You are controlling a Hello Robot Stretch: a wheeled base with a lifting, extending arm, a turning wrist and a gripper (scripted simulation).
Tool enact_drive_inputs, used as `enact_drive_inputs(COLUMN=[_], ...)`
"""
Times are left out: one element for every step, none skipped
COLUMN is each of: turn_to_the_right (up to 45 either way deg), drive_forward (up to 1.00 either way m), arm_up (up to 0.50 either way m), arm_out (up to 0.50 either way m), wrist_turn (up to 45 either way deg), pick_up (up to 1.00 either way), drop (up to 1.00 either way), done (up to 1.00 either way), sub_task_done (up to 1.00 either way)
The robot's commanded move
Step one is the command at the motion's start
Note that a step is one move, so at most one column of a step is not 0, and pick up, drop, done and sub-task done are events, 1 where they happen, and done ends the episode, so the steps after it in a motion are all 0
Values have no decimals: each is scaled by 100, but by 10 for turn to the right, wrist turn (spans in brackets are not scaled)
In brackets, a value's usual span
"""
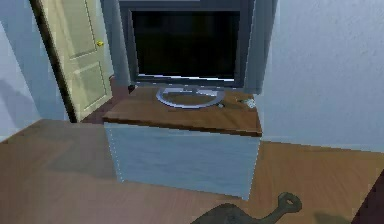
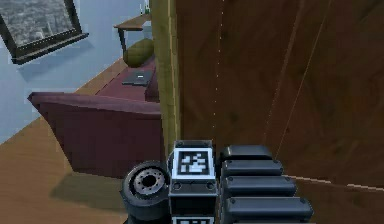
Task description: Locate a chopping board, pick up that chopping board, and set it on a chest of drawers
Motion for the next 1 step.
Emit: enact_drive_inputs(turn_to_the_right=[60], drive_forward=[0], arm_up=[0], arm_out=[0], wrist_turn=[0], pick_up=[0], drop=[0], done=[0], sub_task_done=[0])
